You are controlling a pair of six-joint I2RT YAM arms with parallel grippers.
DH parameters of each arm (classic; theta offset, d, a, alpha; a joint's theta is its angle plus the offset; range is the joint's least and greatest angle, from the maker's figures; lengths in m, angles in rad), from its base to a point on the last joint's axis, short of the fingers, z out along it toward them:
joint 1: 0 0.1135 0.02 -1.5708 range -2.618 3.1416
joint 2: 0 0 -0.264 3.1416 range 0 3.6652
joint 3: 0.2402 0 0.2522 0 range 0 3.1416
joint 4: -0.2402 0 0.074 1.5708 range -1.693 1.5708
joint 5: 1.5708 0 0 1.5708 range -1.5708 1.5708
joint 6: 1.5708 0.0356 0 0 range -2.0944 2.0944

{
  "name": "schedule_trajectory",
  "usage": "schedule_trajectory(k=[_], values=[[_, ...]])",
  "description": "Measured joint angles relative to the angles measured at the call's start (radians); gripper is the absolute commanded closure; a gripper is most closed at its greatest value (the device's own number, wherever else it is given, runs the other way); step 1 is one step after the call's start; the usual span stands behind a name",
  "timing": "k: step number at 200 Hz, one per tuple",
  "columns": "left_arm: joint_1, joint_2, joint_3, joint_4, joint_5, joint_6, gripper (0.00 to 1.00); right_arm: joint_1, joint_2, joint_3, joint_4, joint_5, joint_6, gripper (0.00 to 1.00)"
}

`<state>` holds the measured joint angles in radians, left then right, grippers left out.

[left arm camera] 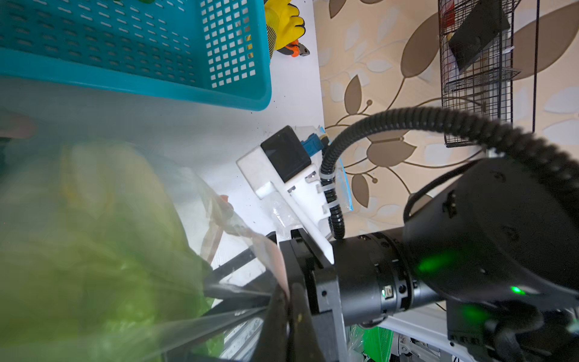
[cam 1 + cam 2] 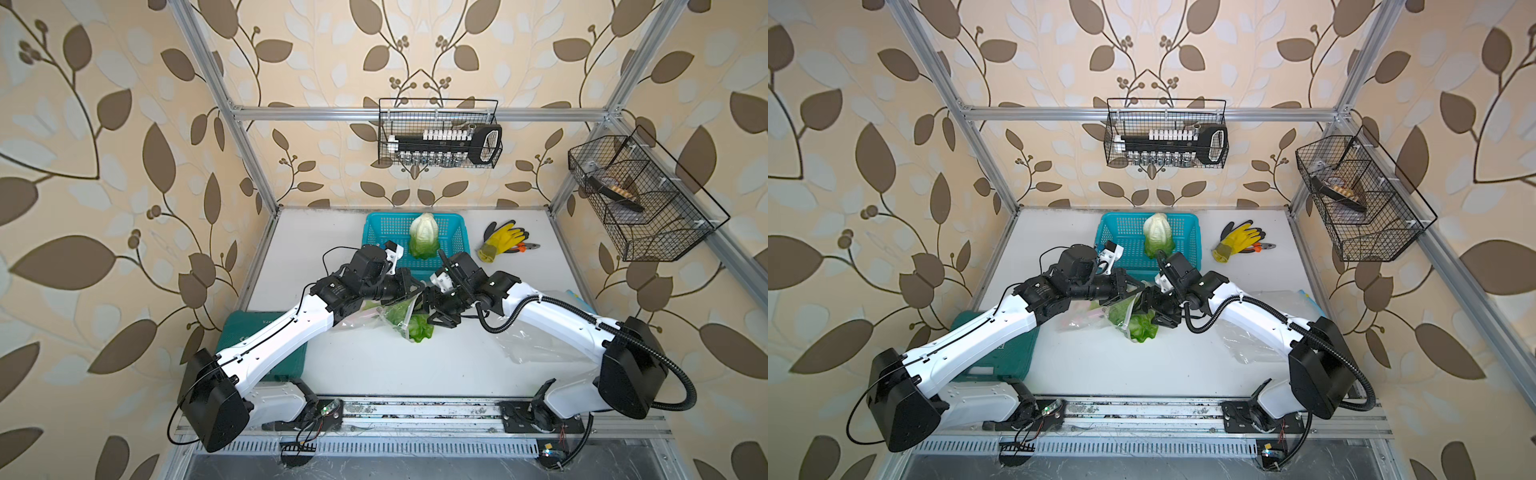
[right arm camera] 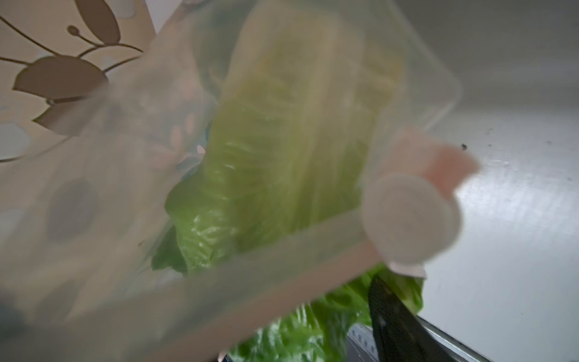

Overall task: Put the chinese cabbages into a zipper bag and zip it
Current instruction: Adjust the Chinese cabbage in the zipper food storage bag.

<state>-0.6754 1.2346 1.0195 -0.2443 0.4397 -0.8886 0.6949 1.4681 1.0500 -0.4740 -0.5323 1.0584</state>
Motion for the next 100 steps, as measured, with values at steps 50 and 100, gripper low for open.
schedule_trajectory(k=[50, 100], values=[[-0.027, 0.014, 0.000, -0.026, -0.005, 0.001, 1.00, 0.002, 0.006, -0.124, 0.245, -0.111, 0.120, 0.65], [-0.033, 0.006, 0.010, -0.089, -0.030, 0.061, 1.00, -0.010, -0.099, -0.237, 0.372, -0.080, 0.212, 0.94]])
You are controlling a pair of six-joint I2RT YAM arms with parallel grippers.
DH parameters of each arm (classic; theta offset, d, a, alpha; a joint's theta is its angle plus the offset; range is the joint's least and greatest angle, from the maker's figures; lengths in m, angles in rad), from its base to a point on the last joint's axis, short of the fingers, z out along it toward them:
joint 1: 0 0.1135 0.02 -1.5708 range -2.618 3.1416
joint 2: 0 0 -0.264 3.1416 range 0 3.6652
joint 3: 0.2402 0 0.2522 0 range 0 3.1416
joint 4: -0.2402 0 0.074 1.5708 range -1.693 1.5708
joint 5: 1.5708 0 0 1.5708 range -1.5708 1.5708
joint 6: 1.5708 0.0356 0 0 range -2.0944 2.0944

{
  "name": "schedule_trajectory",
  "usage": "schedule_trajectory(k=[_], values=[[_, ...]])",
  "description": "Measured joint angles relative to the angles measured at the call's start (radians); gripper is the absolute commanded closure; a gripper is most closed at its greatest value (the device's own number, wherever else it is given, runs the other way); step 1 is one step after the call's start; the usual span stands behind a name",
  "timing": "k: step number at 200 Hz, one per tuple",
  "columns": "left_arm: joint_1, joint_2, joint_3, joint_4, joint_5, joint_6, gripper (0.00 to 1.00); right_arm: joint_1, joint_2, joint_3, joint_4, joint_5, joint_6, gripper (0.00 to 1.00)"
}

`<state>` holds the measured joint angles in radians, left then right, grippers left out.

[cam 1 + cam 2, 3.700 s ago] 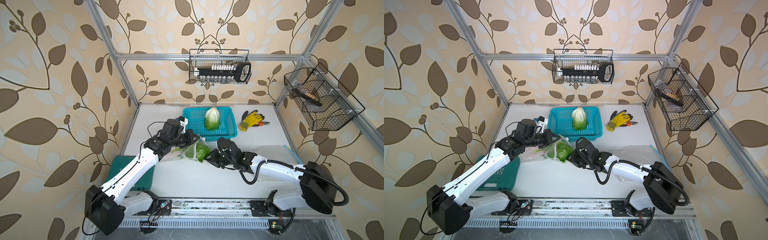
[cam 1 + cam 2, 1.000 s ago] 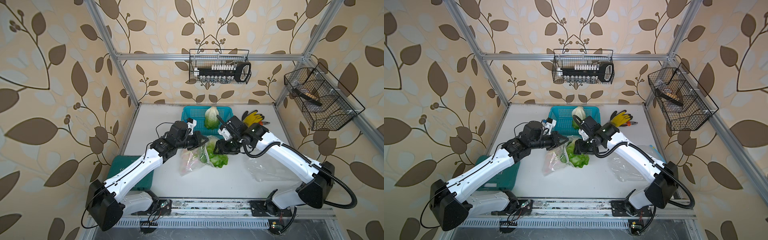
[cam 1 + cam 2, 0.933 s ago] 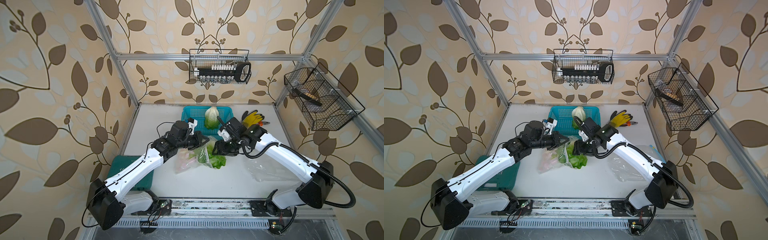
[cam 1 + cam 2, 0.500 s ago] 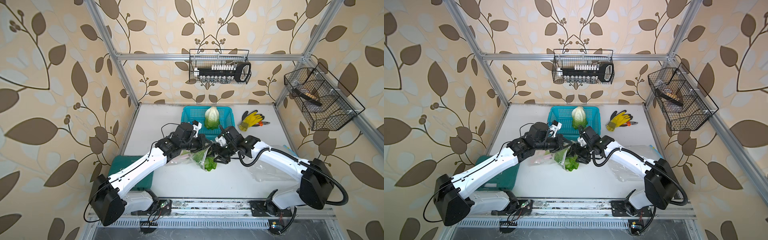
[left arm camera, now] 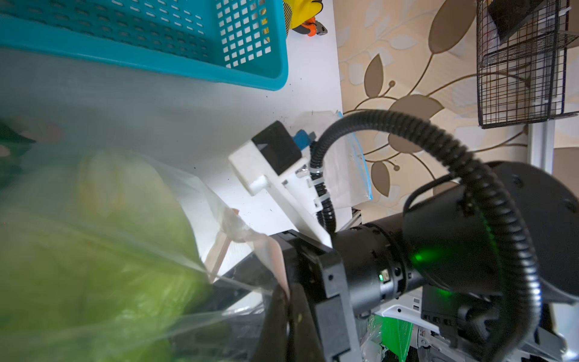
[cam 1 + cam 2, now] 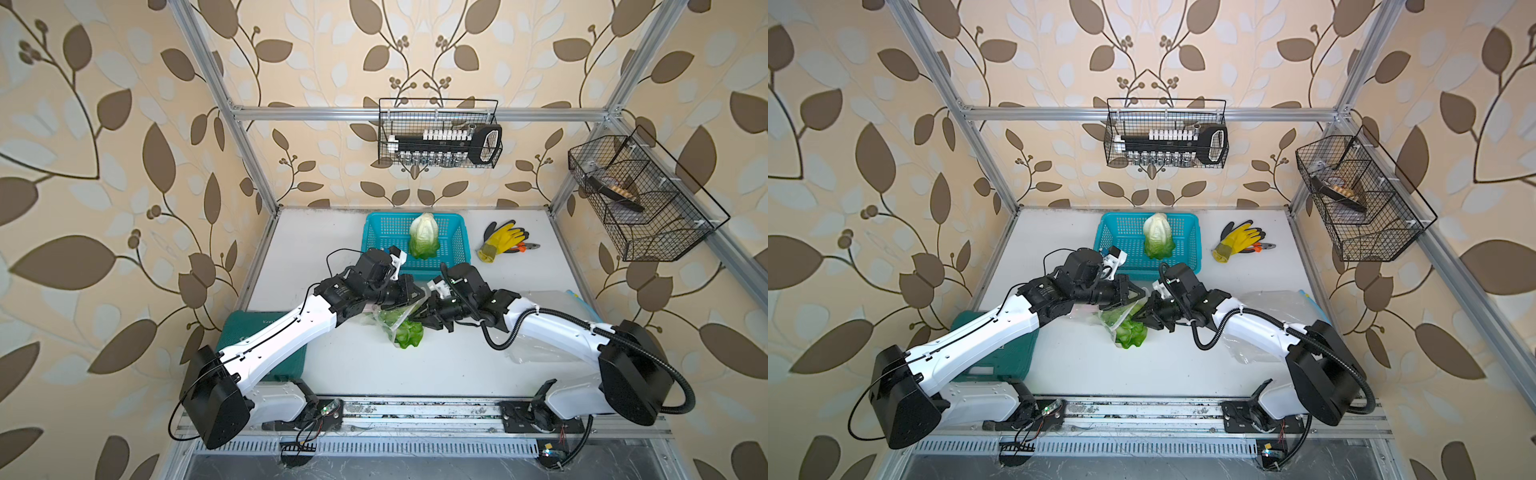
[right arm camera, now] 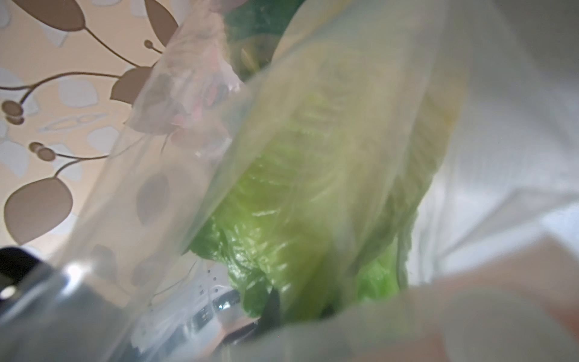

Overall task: Put the chinese cabbages into a zipper bag and zip it
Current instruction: Adjust the Chinese cabbage in the zipper food storage bag.

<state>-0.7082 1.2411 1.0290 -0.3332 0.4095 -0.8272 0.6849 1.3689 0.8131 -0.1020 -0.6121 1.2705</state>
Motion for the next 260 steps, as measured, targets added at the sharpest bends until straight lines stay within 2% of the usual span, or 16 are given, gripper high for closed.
schedule_trajectory(k=[29, 51, 70, 96, 106, 127, 159, 204, 231, 246, 260], values=[[-0.019, -0.039, 0.008, -0.027, -0.013, 0.001, 1.00, -0.045, -0.140, -0.043, 0.010, 0.076, 0.028, 1.00], [-0.101, -0.057, 0.026, -0.029, -0.060, -0.033, 1.00, -0.047, -0.188, -0.044, 0.037, 0.151, 0.039, 1.00], [-0.164, -0.055, 0.033, -0.015, -0.111, -0.065, 1.00, -0.010, -0.192, -0.037, 0.063, 0.230, 0.039, 1.00], [-0.175, -0.053, 0.039, -0.009, -0.162, -0.090, 1.00, 0.079, -0.140, -0.012, 0.079, 0.360, 0.020, 0.99], [-0.174, -0.053, 0.047, -0.029, -0.196, -0.090, 1.00, 0.100, -0.127, -0.012, 0.095, 0.390, 0.017, 0.95], [-0.171, -0.053, 0.064, -0.047, -0.237, -0.089, 1.00, 0.119, -0.108, 0.013, 0.081, 0.429, -0.010, 0.75], [-0.114, -0.056, 0.069, 0.006, -0.228, -0.111, 1.00, 0.120, -0.078, 0.101, -0.027, 0.455, -0.088, 0.59], [-0.037, -0.101, 0.021, 0.085, -0.208, -0.173, 1.00, 0.063, -0.078, 0.211, -0.176, 0.372, -0.204, 0.34], [0.017, -0.117, 0.005, 0.111, -0.195, -0.195, 1.00, 0.019, -0.087, 0.291, -0.290, 0.297, -0.292, 0.27], [0.037, -0.116, -0.004, 0.129, -0.178, -0.199, 1.00, -0.015, -0.116, 0.310, -0.346, 0.259, -0.327, 0.27], [0.042, -0.116, -0.008, 0.133, -0.171, -0.201, 1.00, -0.057, -0.151, 0.314, -0.406, 0.251, -0.348, 0.31]])
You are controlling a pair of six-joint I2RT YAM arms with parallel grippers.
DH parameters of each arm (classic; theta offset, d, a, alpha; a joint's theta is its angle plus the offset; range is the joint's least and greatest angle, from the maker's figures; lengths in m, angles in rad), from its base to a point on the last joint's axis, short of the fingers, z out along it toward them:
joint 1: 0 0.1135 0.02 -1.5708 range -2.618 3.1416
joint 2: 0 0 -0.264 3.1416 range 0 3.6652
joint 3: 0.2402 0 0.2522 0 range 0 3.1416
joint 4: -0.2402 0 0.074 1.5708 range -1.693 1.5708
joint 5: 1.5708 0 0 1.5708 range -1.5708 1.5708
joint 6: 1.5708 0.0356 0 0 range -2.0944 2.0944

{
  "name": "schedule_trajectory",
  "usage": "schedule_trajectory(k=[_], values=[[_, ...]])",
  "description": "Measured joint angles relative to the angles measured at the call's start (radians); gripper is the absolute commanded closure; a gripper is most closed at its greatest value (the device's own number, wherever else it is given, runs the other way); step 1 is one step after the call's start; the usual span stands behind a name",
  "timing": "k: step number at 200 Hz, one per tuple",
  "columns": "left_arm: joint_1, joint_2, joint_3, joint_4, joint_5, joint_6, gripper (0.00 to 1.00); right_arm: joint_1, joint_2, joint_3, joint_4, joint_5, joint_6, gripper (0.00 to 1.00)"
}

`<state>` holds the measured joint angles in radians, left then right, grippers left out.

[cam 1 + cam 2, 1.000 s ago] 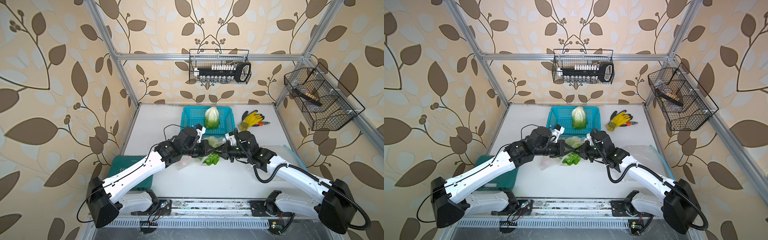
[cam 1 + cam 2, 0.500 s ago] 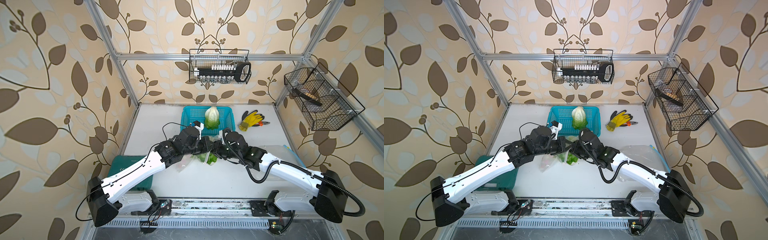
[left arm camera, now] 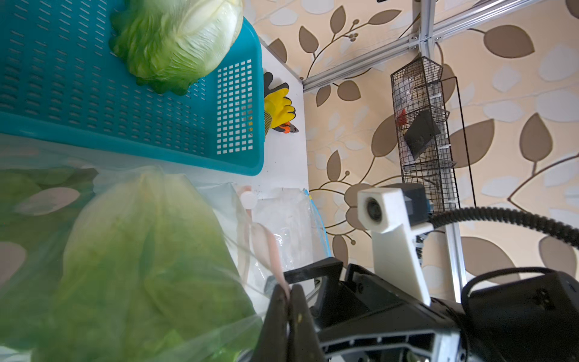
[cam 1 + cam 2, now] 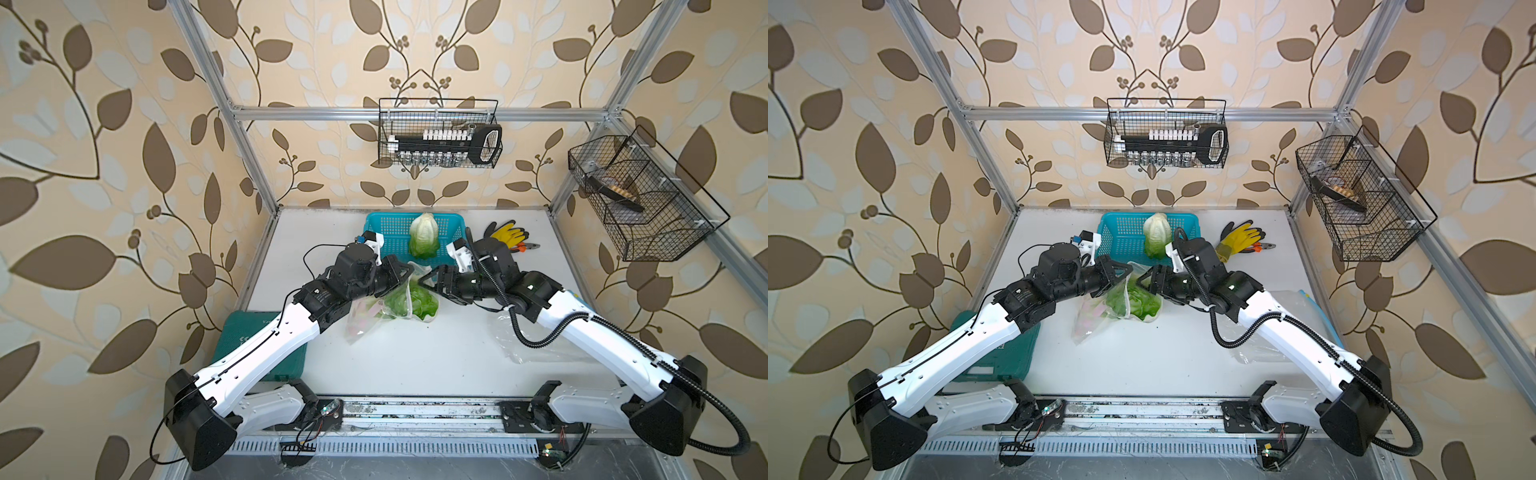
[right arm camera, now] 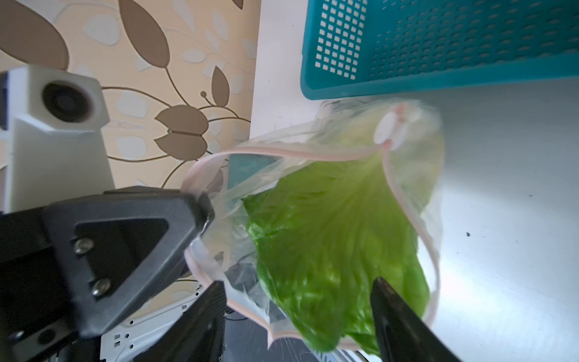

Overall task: Put the chinese cabbages into a zipper bag and zip it
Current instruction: Adjust the Chinese cabbage in the zipper food storage bag, then adjust the zipper food storage bag at the center of the board.

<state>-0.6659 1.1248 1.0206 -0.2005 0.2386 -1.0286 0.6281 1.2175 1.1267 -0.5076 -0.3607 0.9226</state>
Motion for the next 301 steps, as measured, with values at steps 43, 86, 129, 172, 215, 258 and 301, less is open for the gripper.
schedule_trajectory(k=[43, 86, 129, 172, 215, 258, 301], values=[[0.000, 0.004, -0.003, 0.007, 0.024, 0.002, 1.00, -0.071, -0.163, -0.209, -0.024, 0.013, 0.072, 0.54], [0.000, 0.018, -0.003, 0.010, 0.048, 0.004, 1.00, -0.046, -0.106, -0.304, 0.031, 0.009, 0.170, 0.58], [0.000, 0.019, -0.003, 0.010, 0.050, 0.007, 1.00, -0.035, -0.041, -0.304, 0.111, 0.006, 0.190, 0.68], [0.000, 0.019, -0.003, 0.008, 0.051, 0.009, 1.00, -0.006, 0.020, -0.294, 0.143, 0.031, 0.159, 0.98], [0.013, 0.004, 0.029, -0.083, 0.056, 0.102, 1.00, 0.031, 0.093, 0.019, -0.117, 0.099, -0.103, 1.00], [0.000, -0.015, 0.031, -0.054, 0.065, 0.084, 1.00, 0.069, 0.277, 0.460, -0.430, 0.187, -0.382, 1.00], [-0.111, -0.071, 0.079, -0.053, 0.009, 0.047, 1.00, 0.061, 0.415, 0.870, -0.643, 0.306, -0.540, 1.00]])
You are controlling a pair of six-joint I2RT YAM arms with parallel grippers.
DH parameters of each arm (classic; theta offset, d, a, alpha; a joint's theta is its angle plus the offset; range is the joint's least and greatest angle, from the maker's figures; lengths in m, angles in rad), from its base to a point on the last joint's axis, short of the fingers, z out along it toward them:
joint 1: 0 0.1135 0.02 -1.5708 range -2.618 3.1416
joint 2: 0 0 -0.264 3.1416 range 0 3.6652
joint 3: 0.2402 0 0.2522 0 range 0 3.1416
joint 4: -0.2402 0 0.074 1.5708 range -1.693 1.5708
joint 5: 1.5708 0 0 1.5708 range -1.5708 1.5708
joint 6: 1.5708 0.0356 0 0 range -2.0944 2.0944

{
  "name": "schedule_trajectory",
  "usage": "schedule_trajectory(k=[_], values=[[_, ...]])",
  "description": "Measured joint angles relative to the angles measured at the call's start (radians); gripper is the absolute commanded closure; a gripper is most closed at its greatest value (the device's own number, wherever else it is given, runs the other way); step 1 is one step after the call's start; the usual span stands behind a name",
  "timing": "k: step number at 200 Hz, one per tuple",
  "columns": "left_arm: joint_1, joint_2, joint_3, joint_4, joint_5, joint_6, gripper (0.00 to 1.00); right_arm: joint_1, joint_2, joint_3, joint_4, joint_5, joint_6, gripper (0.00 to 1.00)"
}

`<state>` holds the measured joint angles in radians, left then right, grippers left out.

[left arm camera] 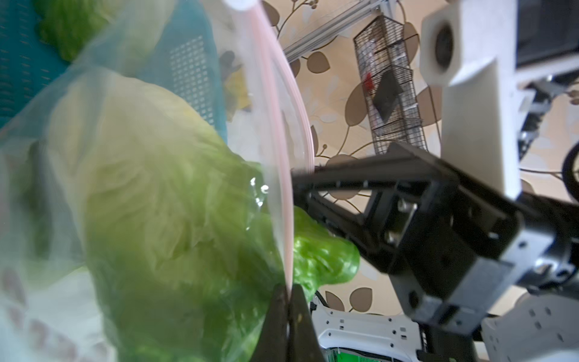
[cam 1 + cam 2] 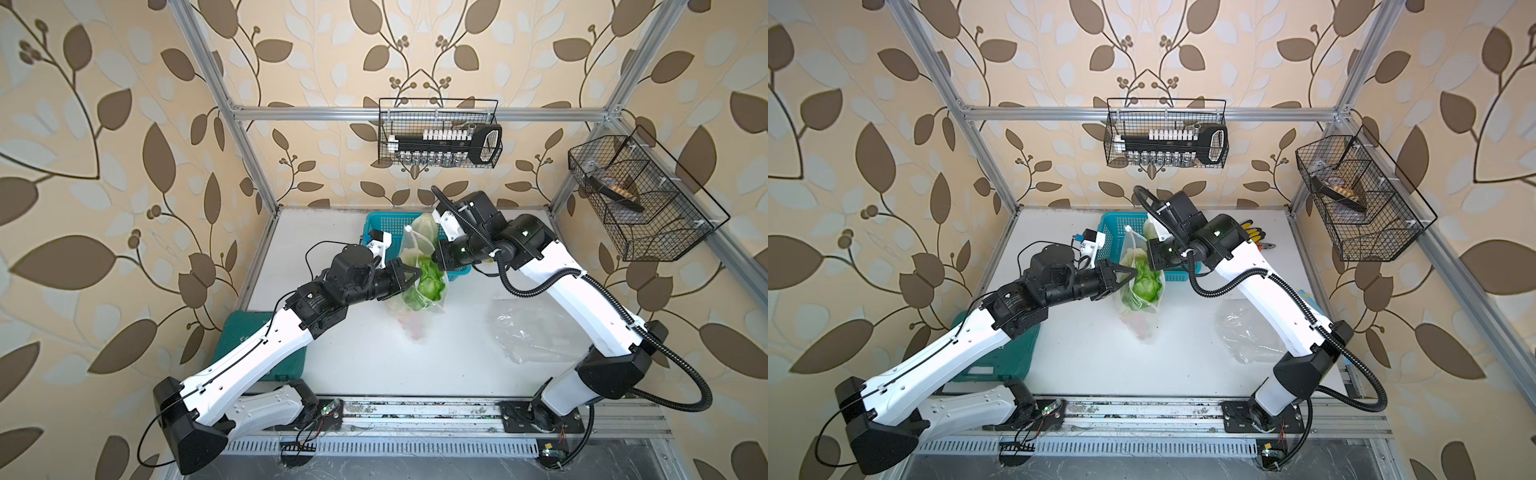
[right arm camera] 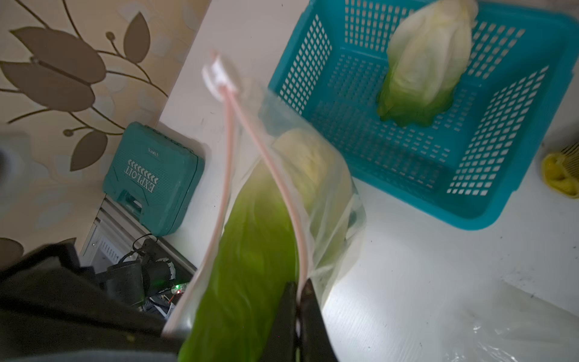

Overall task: Put the chinese cabbages into a zipper bag and zip it
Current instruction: Adjust the zipper food storage bag at the center of the board.

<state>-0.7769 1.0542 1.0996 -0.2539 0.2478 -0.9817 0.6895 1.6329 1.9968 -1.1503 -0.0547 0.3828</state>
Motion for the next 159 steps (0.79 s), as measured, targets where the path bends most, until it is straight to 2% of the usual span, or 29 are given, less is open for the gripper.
schedule_trajectory(k=[30, 58, 74, 87, 99, 122, 143, 159], values=[[-0.053, -0.032, 0.008, 0.029, -0.029, -0.020, 1.00, -0.012, 0.052, 0.153, -0.053, -0.019, -0.066, 1.00], [-0.061, -0.006, 0.008, 0.045, -0.069, 0.003, 1.00, -0.018, 0.094, 0.169, -0.071, -0.055, -0.141, 1.00], [-0.059, 0.031, 0.008, 0.054, -0.073, 0.028, 0.79, -0.028, 0.114, 0.133, -0.060, -0.086, -0.192, 1.00], [-0.053, 0.066, 0.008, 0.074, -0.053, 0.064, 0.51, -0.045, 0.097, 0.045, -0.016, -0.143, -0.233, 1.00], [-0.045, 0.093, 0.021, 0.057, -0.019, 0.117, 0.36, -0.072, 0.063, -0.059, 0.041, -0.238, -0.272, 1.00], [-0.005, 0.114, 0.068, -0.014, 0.058, 0.241, 0.21, -0.147, -0.038, -0.246, 0.167, -0.409, -0.325, 1.00], [0.076, 0.054, 0.098, -0.042, 0.122, 0.360, 0.11, -0.188, -0.107, -0.345, 0.261, -0.524, -0.359, 1.00], [0.137, -0.029, 0.099, -0.075, 0.129, 0.443, 0.10, -0.196, -0.116, -0.351, 0.305, -0.609, -0.383, 1.00]])
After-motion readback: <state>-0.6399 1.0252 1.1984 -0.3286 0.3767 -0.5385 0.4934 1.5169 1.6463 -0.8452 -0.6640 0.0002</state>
